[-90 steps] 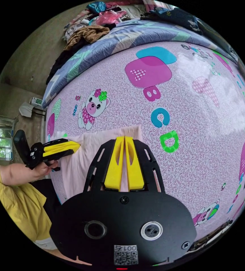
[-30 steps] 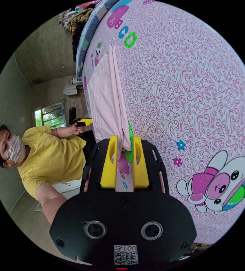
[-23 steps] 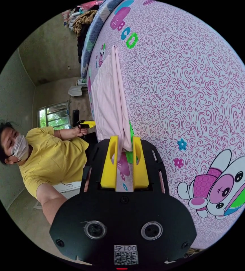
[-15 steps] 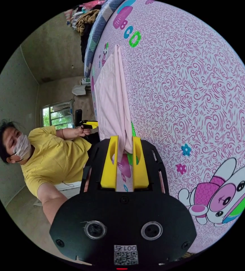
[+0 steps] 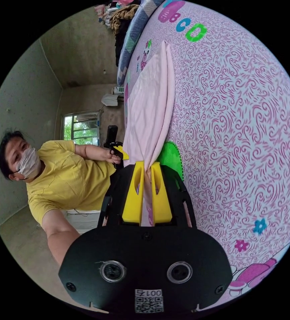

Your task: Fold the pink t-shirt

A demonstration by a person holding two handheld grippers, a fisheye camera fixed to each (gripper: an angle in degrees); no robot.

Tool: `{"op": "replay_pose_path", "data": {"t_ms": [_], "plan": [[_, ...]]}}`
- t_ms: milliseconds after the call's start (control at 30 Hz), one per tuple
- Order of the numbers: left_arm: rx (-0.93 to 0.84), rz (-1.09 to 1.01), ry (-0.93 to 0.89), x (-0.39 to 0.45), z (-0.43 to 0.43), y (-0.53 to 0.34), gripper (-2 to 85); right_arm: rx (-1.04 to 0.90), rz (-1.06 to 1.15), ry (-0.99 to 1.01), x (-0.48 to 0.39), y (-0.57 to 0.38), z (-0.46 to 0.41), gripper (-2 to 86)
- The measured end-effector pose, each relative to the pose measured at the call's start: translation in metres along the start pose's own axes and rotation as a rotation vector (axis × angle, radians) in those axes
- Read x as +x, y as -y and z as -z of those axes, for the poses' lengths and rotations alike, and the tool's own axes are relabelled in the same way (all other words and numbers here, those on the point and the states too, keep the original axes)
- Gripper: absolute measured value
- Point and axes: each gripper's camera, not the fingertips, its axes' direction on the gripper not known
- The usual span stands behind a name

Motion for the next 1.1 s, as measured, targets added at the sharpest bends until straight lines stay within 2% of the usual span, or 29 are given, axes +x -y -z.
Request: {"op": "replay_pose_path", "data": {"t_ms": [167, 367, 500, 667, 833, 1100], "plan": [[-0.006, -0.102, -0.029, 0.031, 0.025, -0.009, -1.2, 0.177, 0.057, -0.001, -0.014, -0.067, -0.025, 1.7], [-0.101, -0.187, -0.017, 0.078, 0.062, -0.001, -1.2, 0.354, 0.109, 0.030, -0.035, -0.146, -0.085, 1.5], [-0.232, -0.233, 0.047, 0.105, 0.072, 0.007, -1.2, 0.464, 0.074, 0.015, -0.044, -0.195, -0.136, 1.4], [-0.402, -0.237, 0.091, 0.133, 0.078, 0.004, -1.2, 0.711, -0.021, 0.083, -0.064, -0.289, -0.235, 1.2], [-0.605, -0.338, 0.079, 0.206, 0.077, -0.007, -1.2, 0.959, -0.081, 0.122, -0.111, -0.370, -0.315, 1.0], [-0.796, -0.494, 0.022, 0.337, 0.040, -0.020, -1.2, 1.316, -0.099, 0.077, -0.202, -0.488, -0.398, 0.9]]}}
